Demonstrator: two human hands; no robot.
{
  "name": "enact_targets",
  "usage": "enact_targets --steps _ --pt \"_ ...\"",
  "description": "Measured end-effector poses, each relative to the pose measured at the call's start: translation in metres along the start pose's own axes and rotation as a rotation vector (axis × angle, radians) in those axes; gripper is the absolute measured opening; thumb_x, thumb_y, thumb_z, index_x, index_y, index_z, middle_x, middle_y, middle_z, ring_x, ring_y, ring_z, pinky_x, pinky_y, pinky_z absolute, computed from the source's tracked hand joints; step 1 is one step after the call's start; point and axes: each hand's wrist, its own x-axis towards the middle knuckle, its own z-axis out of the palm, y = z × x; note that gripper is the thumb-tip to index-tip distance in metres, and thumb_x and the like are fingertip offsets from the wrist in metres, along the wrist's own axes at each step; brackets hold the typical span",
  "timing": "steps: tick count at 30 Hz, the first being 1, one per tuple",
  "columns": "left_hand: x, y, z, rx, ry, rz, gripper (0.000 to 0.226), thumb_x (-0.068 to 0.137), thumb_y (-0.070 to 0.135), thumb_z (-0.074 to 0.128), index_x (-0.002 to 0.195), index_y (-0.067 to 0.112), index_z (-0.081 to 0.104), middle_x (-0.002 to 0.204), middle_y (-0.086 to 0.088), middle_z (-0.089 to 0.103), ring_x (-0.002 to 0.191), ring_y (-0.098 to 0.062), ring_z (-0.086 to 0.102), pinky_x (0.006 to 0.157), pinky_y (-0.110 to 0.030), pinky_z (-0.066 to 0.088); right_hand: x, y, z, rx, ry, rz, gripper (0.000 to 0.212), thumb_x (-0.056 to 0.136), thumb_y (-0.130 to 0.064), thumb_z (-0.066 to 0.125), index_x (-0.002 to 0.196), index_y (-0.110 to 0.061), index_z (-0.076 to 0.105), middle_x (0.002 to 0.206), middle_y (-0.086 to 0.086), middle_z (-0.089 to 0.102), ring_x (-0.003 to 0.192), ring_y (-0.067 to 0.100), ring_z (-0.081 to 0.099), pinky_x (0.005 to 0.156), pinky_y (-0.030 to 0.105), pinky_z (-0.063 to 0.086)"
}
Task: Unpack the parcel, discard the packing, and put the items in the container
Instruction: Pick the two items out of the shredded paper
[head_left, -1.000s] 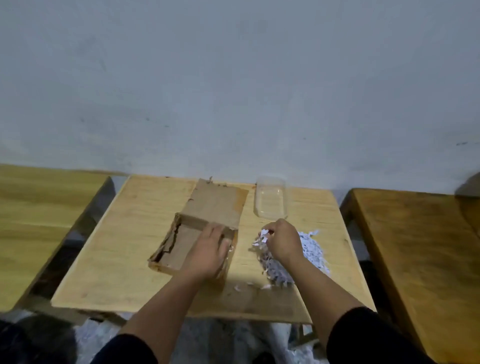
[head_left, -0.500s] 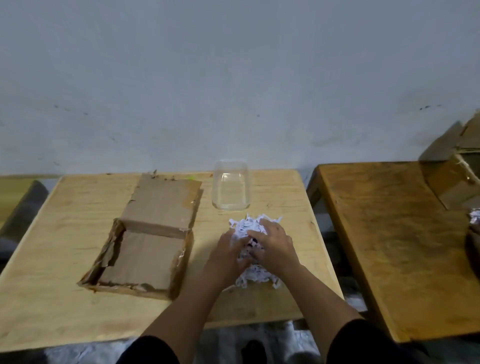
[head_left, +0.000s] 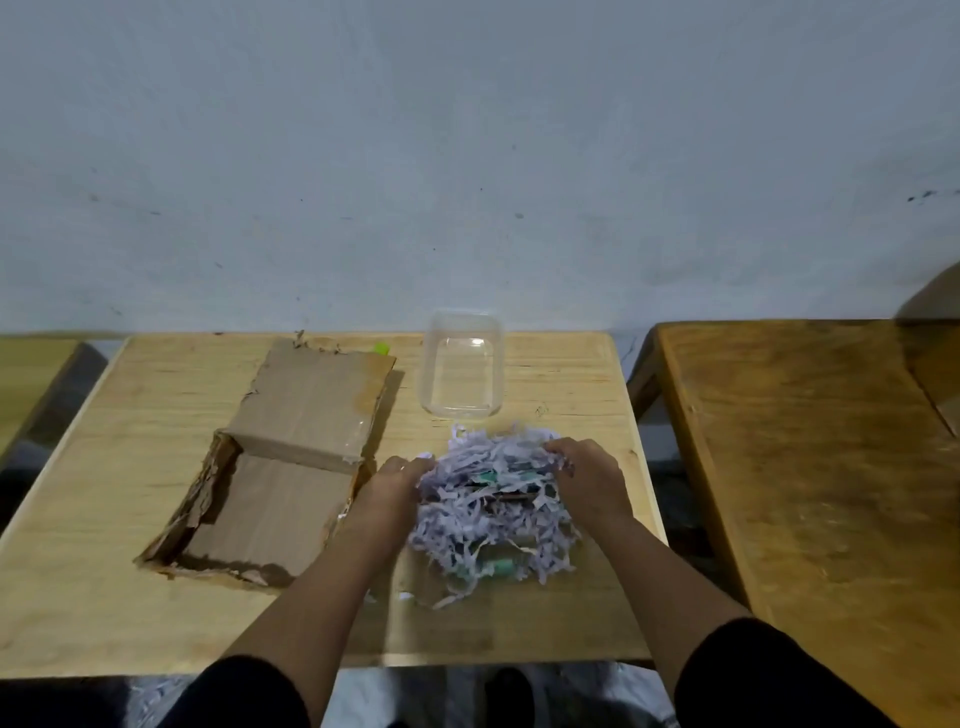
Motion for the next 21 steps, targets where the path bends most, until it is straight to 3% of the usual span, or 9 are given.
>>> enact_targets --steps 4,7,10,13,17,21 --pt "-0.001 0.019 -0.004 0.041 0.159 0.128 0.041 0.075 0.005 0.064 0.113 0.019 0.061 0.12 -0.017 0.057 0.097 -0.037 0.059 0.074 -0.041 0.053 0.001 0.004 -0.005 -0.021 -0.052 -0.053 0.044 0.087 -0.015 0.047 0.129 -0.028 0.05 0.118 0.011 0.058 0.105 0.031 0.053 0.087 0.039 0.045" --pt "0.001 0.043 -0.01 -0.009 0.269 0.221 0.035 0.075 0.012 0.06 0.108 0.026 0.061 0.128 -0.009 0.054 0.117 -0.029 0.05 0.091 -0.049 0.043 0.001 -0.003 -0.006 -0.025 -0.024 -0.203 0.05 0.076 -0.028 0.053 0.126 -0.029 0.053 0.133 0.007 0.051 0.121 0.031 0.044 0.098 0.044 0.039" --pt "0.001 0.055 0.001 -0.016 0.133 0.291 0.037 0.081 0.037 0.045 0.116 0.037 0.055 0.135 0.002 0.047 0.129 -0.018 0.039 0.101 -0.048 0.034 -0.002 -0.009 0.004 -0.051 -0.129 -0.33 0.061 0.07 -0.05 0.047 0.128 -0.032 0.05 0.141 0.002 0.045 0.133 0.024 0.037 0.104 0.043 0.032" --pt "-0.001 0.049 0.017 0.147 -0.035 0.164 0.053 0.087 0.05 0.044 0.138 0.038 0.033 0.15 0.002 0.03 0.143 -0.02 0.016 0.111 -0.049 0.023 0.001 -0.002 0.016 -0.096 -0.104 -0.364 0.039 0.083 -0.037 0.054 0.119 -0.024 0.059 0.13 0.005 0.056 0.124 0.026 0.047 0.096 0.042 0.038" --pt "-0.006 0.034 0.017 0.231 -0.1 0.051 0.056 0.095 0.025 0.045 0.142 0.04 0.02 0.153 -0.003 0.022 0.144 -0.023 0.008 0.11 -0.043 0.02 0.009 0.011 0.013 0.042 -0.033 -0.217 0.017 0.091 -0.019 0.051 0.092 -0.008 0.064 0.097 0.013 0.063 0.095 0.03 0.054 0.078 0.038 0.044" --pt "-0.006 0.035 0.008 0.163 -0.039 -0.002 0.065 0.087 0.003 0.049 0.14 0.037 0.032 0.151 -0.006 0.028 0.143 -0.024 0.013 0.109 -0.046 0.022 0.011 0.02 0.004 0.041 0.0 -0.083 0.019 0.093 -0.02 0.046 0.097 -0.01 0.061 0.098 0.013 0.062 0.092 0.031 0.056 0.073 0.037 0.044"
